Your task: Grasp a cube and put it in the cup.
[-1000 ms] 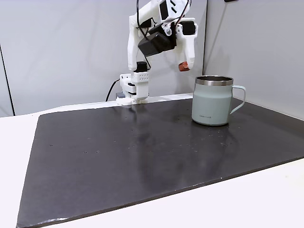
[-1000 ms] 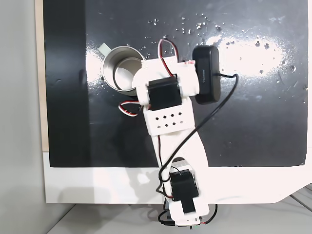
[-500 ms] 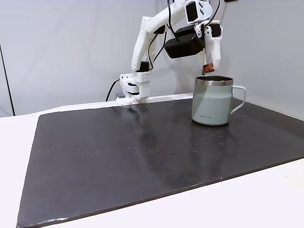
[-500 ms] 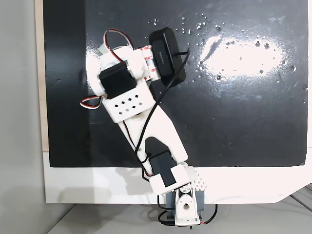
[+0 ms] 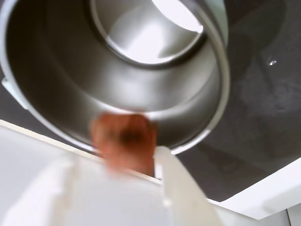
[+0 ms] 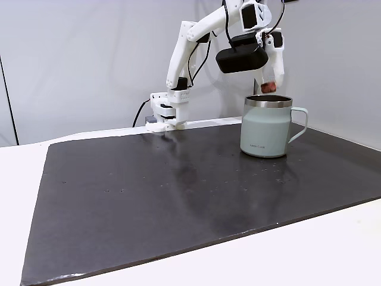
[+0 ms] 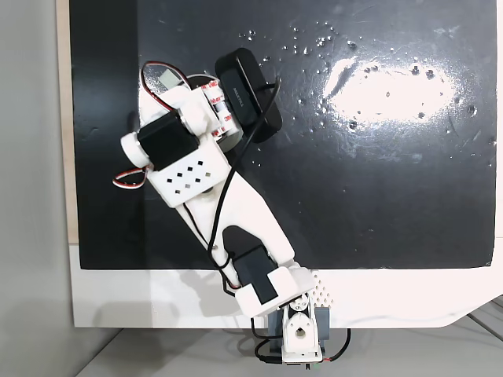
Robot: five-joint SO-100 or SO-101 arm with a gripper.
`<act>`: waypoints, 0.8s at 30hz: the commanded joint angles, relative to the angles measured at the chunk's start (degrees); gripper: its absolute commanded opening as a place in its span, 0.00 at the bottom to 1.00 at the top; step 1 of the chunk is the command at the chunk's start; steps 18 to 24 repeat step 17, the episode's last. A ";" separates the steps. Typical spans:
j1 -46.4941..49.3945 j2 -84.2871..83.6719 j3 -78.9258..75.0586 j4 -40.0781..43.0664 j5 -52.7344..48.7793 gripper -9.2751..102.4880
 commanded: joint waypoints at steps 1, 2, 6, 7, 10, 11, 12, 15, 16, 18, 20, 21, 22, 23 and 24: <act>1.05 2.90 -0.18 0.35 0.09 0.35; 1.23 3.16 -0.18 0.35 0.09 0.35; 1.58 3.87 0.97 0.35 0.09 0.35; 1.67 4.04 1.23 0.35 0.09 0.35; 1.76 4.48 1.85 0.35 0.09 0.35; 1.76 4.57 1.93 0.35 0.09 0.35; 1.85 4.66 2.02 0.35 0.00 0.35; 1.85 4.92 2.46 0.35 0.00 0.35; 1.85 5.01 2.55 0.35 0.00 0.34; 1.85 5.10 2.72 0.35 -0.09 0.34; 1.85 5.10 2.72 0.35 -0.09 0.34; 1.85 5.10 2.72 0.35 -0.09 0.34; 1.85 5.10 2.72 0.35 -0.09 0.34; 1.85 5.10 2.72 0.35 -0.09 0.34; 1.85 5.10 2.72 0.35 -0.09 0.34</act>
